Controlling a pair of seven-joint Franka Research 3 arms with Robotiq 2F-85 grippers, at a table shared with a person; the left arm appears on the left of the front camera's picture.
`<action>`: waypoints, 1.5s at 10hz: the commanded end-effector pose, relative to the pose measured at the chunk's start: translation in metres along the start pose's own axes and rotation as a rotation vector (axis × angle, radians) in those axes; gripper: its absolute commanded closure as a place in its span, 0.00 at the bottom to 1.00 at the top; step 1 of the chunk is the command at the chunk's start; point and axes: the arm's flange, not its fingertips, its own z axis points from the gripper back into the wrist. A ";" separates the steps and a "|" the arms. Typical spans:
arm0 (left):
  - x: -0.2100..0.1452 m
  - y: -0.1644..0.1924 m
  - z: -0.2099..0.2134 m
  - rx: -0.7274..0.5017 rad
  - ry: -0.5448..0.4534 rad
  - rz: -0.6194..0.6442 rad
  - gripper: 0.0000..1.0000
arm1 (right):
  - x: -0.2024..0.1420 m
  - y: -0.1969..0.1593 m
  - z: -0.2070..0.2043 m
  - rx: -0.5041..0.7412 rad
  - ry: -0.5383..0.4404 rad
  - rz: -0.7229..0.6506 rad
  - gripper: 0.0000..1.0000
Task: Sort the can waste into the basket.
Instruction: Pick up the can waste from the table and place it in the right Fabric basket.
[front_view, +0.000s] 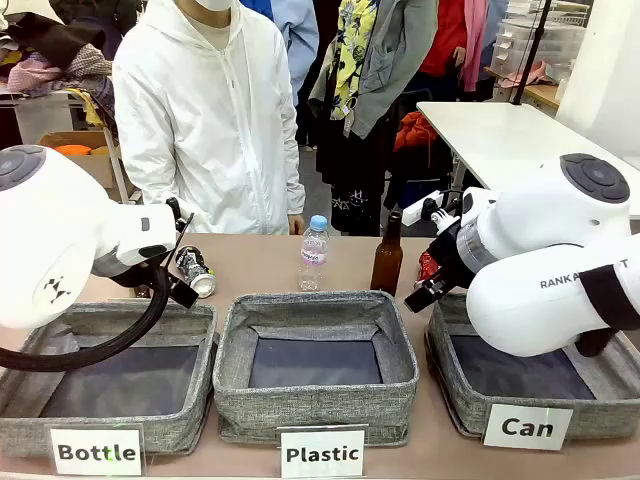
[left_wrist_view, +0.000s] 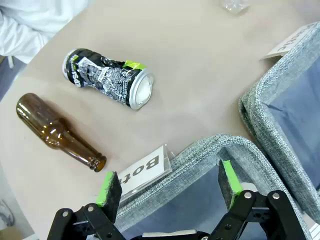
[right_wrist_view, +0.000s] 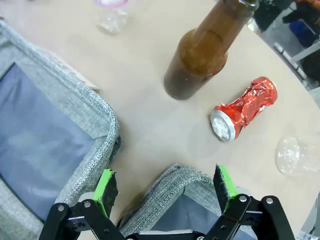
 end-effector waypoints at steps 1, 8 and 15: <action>0.000 0.000 0.000 0.000 0.000 0.000 0.00 | 0.000 0.000 0.000 0.000 0.000 0.000 0.00; 0.000 0.000 0.000 0.000 0.000 0.000 0.00 | 0.000 0.000 0.000 0.000 0.000 0.000 0.00; 0.000 0.000 0.000 0.000 0.000 0.000 0.00 | 0.000 0.000 0.000 0.000 0.000 0.001 0.00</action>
